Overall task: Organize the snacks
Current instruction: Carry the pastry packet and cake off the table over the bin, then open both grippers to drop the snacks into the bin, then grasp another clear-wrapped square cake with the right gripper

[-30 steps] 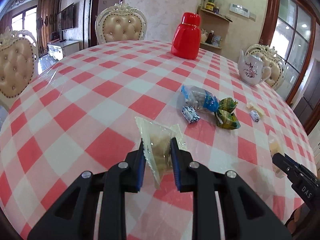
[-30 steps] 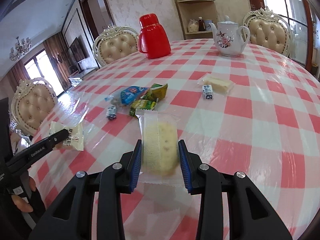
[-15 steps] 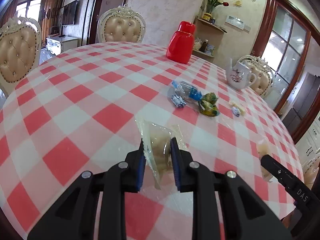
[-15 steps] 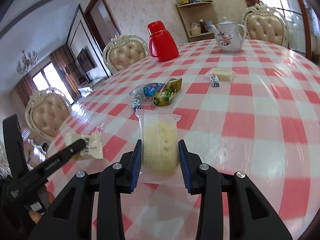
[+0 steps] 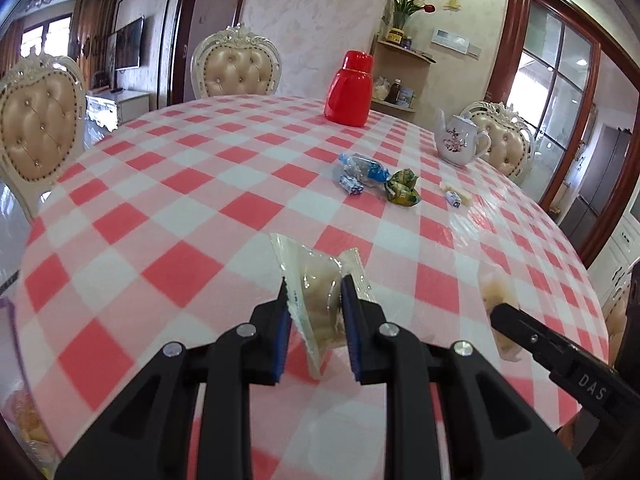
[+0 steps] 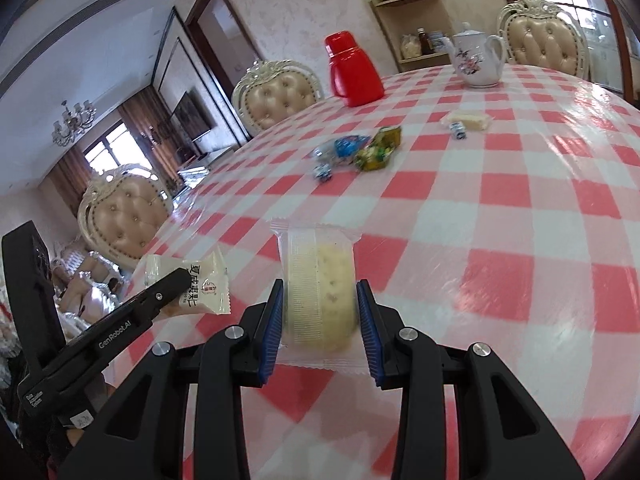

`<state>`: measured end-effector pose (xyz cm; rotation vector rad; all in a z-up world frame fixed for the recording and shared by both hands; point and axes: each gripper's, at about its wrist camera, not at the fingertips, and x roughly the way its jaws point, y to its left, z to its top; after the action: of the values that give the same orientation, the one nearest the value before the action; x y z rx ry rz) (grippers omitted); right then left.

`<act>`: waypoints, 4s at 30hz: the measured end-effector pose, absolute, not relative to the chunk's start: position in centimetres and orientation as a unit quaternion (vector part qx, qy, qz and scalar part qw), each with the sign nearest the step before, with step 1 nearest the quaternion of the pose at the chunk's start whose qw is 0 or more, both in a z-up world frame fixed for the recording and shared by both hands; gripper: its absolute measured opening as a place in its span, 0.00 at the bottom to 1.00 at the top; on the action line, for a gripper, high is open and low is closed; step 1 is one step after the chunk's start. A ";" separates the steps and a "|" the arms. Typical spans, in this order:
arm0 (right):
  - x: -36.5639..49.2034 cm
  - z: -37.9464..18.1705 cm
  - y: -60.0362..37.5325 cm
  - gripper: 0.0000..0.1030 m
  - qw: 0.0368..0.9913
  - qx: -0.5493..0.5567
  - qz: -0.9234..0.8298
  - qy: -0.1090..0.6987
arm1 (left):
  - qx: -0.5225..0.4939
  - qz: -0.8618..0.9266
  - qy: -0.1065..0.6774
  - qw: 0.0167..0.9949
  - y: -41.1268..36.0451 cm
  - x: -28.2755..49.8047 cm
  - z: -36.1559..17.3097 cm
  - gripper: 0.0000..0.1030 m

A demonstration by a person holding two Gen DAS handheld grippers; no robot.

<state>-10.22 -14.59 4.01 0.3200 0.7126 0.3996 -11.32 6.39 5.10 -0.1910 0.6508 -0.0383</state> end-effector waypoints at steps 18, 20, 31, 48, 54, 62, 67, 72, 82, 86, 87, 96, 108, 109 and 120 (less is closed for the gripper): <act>-18.3 5.8 -2.6 0.35 0.879 0.039 0.325 0.348 | -0.038 0.035 0.334 0.941 15.7 -21.3 5.8 0.23; -19.4 5.9 -0.8 0.35 0.872 0.018 0.344 0.347 | -0.032 0.043 0.344 0.937 17.3 -22.0 5.7 0.23; -23.9 6.0 7.2 0.35 0.830 -0.066 0.429 0.350 | 0.038 0.044 0.359 0.931 23.4 -26.4 9.1 0.23; -28.0 6.2 11.7 0.66 0.792 -0.098 0.516 0.312 | 0.089 0.188 0.363 0.908 28.2 -29.1 10.2 0.92; -21.1 6.1 4.5 0.78 0.848 -0.004 0.393 0.356 | 0.089 0.192 0.361 0.908 25.5 -26.1 9.0 0.96; -15.1 5.1 -7.2 0.84 0.882 0.103 0.256 0.381 | 0.123 0.132 0.401 0.898 18.1 -20.4 6.6 0.96; -14.0 4.4 -12.9 0.84 0.889 0.141 0.217 0.377 | 0.173 0.085 0.408 0.892 12.2 -17.0 5.6 0.96; -12.7 3.6 -15.9 0.84 0.894 0.146 0.190 0.379 | 0.191 0.035 0.413 0.890 6.2 -12.0 5.4 0.96; -4.9 2.2 -23.9 0.84 0.897 0.165 0.082 0.402 | -0.059 0.000 0.379 0.923 1.1 2.9 4.5 0.98; 0.6 1.8 -25.8 0.84 0.894 0.151 0.042 0.420 | -0.185 0.036 0.353 0.916 3.0 7.1 3.9 0.98; 2.6 1.9 -26.3 0.84 0.897 0.145 0.026 0.418 | -0.205 0.037 0.344 0.916 3.5 7.4 3.9 0.98; 16.0 2.7 -28.9 0.83 0.915 0.156 -0.011 0.372 | -0.260 0.055 0.318 0.910 7.4 7.4 2.4 0.98; 23.7 0.3 -25.3 0.75 0.900 -0.058 0.021 0.431 | -0.279 0.040 0.355 0.891 7.1 8.7 1.5 0.98; 23.9 0.5 -24.9 0.77 0.902 -0.064 0.023 0.427 | -0.278 0.040 0.354 0.892 7.0 8.7 1.5 0.98; 21.5 1.1 -23.5 0.36 0.901 -0.028 0.107 0.420 | -0.267 0.039 0.357 0.894 6.8 9.0 1.5 0.98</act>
<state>21.48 -23.54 1.07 -0.0589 0.8688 0.2209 9.03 6.83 1.46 -0.5540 0.7410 0.0804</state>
